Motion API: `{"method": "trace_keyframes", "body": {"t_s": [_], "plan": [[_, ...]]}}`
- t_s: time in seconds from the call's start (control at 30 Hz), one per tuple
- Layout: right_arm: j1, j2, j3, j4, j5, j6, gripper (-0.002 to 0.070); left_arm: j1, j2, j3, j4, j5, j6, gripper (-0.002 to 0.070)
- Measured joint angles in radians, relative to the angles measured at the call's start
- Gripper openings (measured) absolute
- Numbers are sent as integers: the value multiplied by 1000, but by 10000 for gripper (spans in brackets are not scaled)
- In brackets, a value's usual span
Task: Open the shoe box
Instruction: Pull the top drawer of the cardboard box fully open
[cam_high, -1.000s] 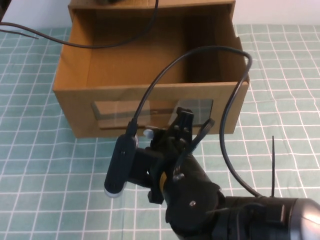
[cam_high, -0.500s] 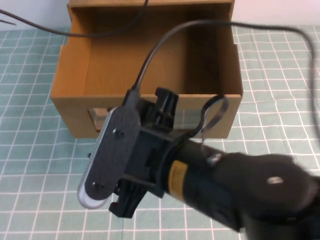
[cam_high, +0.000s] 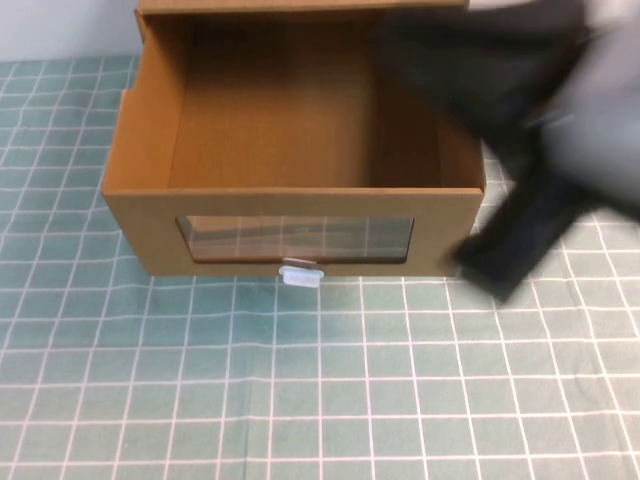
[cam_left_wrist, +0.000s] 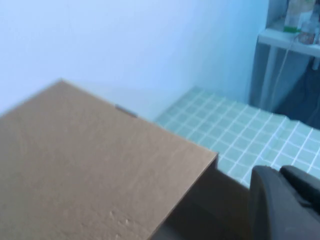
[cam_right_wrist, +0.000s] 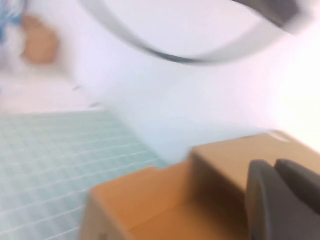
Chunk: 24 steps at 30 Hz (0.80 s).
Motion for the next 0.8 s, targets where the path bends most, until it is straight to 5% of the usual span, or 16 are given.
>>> {"method": "trace_keyframes", "body": {"t_s": [0.33,0.6,0.8], "plan": [[0,-248,26,443,336,-429,-12,0,-342,147,147,10,-77,-5],[0,-486,291,497,334,-366,-13,0,-708,656,194,3,-79,-5],[0,-596,471,490,343,-317,-13,0,-1016,1104,212,-201,-79,-5]]}}
